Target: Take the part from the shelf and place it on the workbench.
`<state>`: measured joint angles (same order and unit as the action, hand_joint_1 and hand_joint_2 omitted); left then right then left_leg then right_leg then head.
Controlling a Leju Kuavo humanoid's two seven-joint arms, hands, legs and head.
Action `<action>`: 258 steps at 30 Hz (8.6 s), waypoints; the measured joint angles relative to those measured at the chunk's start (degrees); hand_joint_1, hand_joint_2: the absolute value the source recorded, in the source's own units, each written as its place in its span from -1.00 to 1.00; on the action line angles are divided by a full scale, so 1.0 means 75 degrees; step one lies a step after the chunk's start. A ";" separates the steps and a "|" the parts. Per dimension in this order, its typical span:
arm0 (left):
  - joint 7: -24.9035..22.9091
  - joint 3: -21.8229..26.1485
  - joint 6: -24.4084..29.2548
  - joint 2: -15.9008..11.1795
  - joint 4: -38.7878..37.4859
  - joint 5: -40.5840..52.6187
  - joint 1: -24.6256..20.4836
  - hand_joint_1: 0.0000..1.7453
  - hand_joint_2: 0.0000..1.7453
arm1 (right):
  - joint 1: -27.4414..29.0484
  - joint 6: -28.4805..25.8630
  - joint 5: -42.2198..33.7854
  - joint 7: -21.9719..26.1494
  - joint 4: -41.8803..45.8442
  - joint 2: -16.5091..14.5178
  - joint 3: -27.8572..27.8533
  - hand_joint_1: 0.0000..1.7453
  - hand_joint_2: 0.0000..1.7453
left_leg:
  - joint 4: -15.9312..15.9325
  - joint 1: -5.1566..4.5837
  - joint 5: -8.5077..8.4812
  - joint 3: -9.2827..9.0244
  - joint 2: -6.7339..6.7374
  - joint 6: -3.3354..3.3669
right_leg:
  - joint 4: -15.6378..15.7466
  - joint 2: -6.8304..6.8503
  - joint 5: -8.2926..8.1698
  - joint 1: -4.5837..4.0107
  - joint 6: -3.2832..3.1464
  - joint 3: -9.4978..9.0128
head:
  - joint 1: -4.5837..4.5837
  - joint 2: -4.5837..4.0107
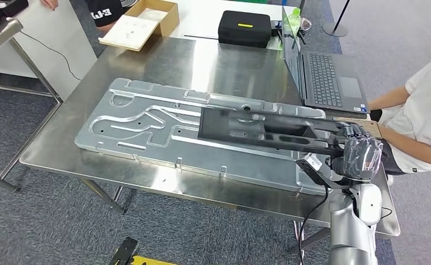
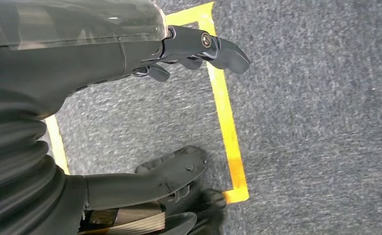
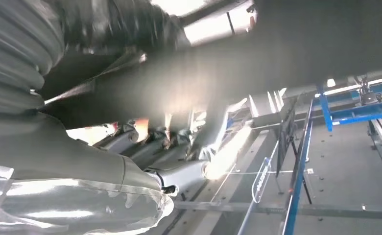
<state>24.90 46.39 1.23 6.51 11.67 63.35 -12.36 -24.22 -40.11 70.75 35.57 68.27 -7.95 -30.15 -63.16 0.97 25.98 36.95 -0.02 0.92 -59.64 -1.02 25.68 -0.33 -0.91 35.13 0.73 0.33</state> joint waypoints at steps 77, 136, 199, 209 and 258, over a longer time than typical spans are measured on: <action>-0.0053 -0.0275 0.0095 0.0151 0.0003 0.0062 -0.0132 -1.00 -1.00 | 0.0901 0.0023 -0.2156 -0.0812 0.3057 0.1319 0.4251 -1.00 -1.00 | 0.0541 -0.0045 -0.0025 -0.0404 -0.0038 0.0150 | -0.0219 0.0099 0.0041 0.0084 0.0208 0.0035 | -0.0006 0.0000; -0.0164 -0.0295 0.0127 0.0190 0.0003 -0.0028 -0.0105 -1.00 -1.00 | 0.0626 0.0006 -0.1154 -0.1374 0.3736 0.0992 0.5144 -1.00 -1.00 | 0.0510 0.0030 -0.0187 -0.0199 -0.0547 0.0130 | -0.1198 0.0017 0.0601 0.0144 0.0244 0.0285 | 0.0012 0.0000; -0.0119 -0.0322 0.0124 0.0169 0.0003 -0.0048 -0.0110 -1.00 -1.00 | 0.0605 0.0003 -0.1123 -0.1254 0.3659 0.0956 0.5024 -1.00 -1.00 | 0.0624 -0.0026 -0.0271 -0.0193 -0.0719 0.0117 | -0.0332 -0.0365 0.0245 0.0144 0.0142 -0.0108 | -0.0039 0.0000; -0.0114 -0.0319 0.0122 0.0149 0.0003 -0.0057 -0.0077 -1.00 -1.00 | 0.0630 0.0006 -0.1171 -0.1198 0.3658 0.0947 0.5001 -1.00 -1.00 | -0.1141 0.0012 0.0581 0.0752 -0.0105 -0.0244 | 0.0315 0.0296 0.0108 0.0135 -0.0052 -0.0397 | -0.0064 0.0000; -0.0135 -0.0309 0.0196 0.0087 0.0003 -0.0097 -0.0098 -1.00 -1.00 | 0.0595 0.0003 -0.1165 -0.1045 0.3468 0.0841 0.4900 -1.00 -1.00 | 0.0757 -0.0044 -0.0315 -0.0256 -0.0464 0.0129 | -0.1476 0.0113 0.0799 0.0183 0.0304 0.0429 | -0.0089 0.0000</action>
<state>23.89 44.07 2.70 7.17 11.69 62.63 -13.09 -19.76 -40.09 62.01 27.74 94.28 -1.64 6.60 -57.48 0.64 23.61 35.03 -3.50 1.88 -70.71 -0.17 31.68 1.04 1.37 38.35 0.07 0.33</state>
